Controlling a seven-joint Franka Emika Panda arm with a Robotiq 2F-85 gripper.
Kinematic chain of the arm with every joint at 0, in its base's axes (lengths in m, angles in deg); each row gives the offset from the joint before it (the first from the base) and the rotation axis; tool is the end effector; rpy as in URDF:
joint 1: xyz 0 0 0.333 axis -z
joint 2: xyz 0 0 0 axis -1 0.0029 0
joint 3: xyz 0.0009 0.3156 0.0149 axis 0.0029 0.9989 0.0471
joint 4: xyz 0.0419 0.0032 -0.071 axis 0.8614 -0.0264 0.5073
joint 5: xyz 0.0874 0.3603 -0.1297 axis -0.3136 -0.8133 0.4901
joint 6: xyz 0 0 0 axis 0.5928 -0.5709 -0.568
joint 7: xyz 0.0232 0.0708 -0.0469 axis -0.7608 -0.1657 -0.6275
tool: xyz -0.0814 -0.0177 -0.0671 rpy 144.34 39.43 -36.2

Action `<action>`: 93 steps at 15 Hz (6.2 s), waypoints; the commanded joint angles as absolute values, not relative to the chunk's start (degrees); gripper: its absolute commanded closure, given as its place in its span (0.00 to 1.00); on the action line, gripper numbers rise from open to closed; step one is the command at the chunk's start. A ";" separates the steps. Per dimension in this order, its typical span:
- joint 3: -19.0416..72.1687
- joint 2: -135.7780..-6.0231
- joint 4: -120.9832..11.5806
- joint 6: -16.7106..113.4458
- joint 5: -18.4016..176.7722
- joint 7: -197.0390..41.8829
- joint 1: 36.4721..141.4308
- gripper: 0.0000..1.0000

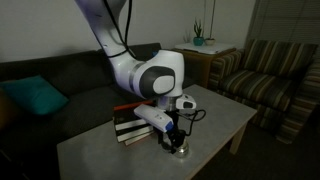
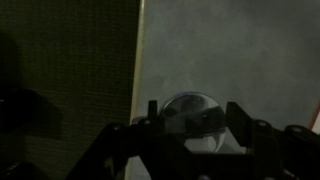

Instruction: Put the lid on the silver container

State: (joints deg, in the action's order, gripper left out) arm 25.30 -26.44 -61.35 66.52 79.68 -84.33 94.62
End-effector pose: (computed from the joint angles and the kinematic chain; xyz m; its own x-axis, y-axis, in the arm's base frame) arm 0.5910 -0.1036 -0.0330 0.9901 -0.0466 -0.1325 -0.0341 -0.9949 0.0949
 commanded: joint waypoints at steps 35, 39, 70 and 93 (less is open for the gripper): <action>31.02 -2.84 -17.46 41.44 77.02 -91.90 99.68 0.56; 30.82 -2.88 -17.47 41.24 77.26 -92.10 99.36 0.31; 31.56 -2.74 -18.02 40.42 77.00 -93.61 100.01 0.56; 24.45 -14.38 -33.75 56.76 84.08 -85.58 93.42 0.56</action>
State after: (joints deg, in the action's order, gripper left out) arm 27.26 -7.69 -22.51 49.34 82.44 -90.22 95.98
